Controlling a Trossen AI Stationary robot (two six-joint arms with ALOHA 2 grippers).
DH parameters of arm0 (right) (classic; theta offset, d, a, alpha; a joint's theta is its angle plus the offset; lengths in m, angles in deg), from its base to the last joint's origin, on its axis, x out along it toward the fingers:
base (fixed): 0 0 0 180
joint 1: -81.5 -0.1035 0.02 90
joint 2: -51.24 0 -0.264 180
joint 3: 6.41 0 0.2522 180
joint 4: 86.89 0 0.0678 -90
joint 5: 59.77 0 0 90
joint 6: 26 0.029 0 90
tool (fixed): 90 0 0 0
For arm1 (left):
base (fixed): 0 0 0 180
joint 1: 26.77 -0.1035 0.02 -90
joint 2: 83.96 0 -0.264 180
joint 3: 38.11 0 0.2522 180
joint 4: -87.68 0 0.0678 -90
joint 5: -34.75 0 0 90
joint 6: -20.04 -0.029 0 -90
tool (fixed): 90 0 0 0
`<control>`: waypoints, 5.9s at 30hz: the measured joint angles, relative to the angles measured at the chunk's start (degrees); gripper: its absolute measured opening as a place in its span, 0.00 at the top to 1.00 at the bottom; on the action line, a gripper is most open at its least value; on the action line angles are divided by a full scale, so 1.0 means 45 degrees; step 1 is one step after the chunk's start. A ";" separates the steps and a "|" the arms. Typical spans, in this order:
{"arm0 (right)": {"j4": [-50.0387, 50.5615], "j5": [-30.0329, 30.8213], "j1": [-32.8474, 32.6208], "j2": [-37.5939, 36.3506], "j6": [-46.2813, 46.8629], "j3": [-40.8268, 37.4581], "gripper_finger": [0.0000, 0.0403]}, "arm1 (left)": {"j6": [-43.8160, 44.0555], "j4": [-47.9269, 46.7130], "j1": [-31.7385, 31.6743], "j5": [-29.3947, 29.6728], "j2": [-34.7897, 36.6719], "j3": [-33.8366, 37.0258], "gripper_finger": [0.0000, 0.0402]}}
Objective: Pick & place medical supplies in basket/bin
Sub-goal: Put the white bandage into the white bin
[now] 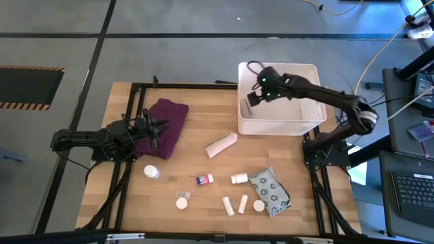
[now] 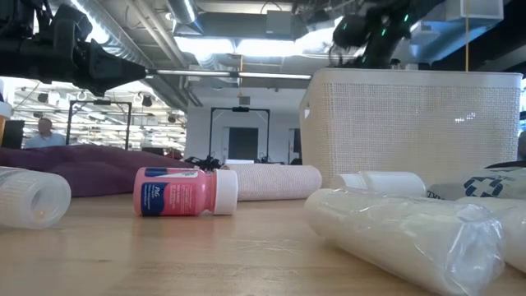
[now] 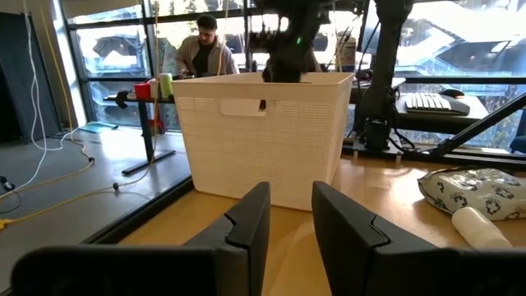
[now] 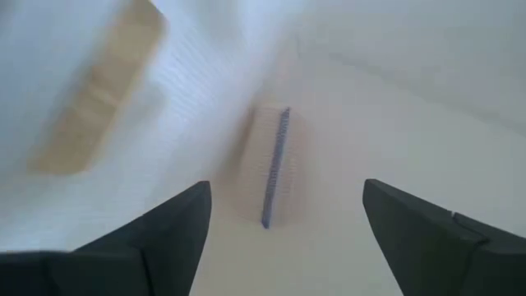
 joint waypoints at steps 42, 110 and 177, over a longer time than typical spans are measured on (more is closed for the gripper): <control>-0.6268 0.0826 -0.8563 0.3929 -1.2015 0.1090 0.21 | -0.0002 -0.0316 0.0010 0.0000 -0.0002 -0.0005 0.78; 0.7157 0.8458 -0.8110 0.6165 -0.3959 1.4229 0.69 | -0.0002 -0.0345 0.0005 0.0005 -0.0002 -0.0005 0.78; 0.0995 0.0754 -0.0249 0.5041 0.3412 0.2411 0.30 | 0.0001 -0.0330 0.0010 0.0053 -0.0036 -0.0005 0.78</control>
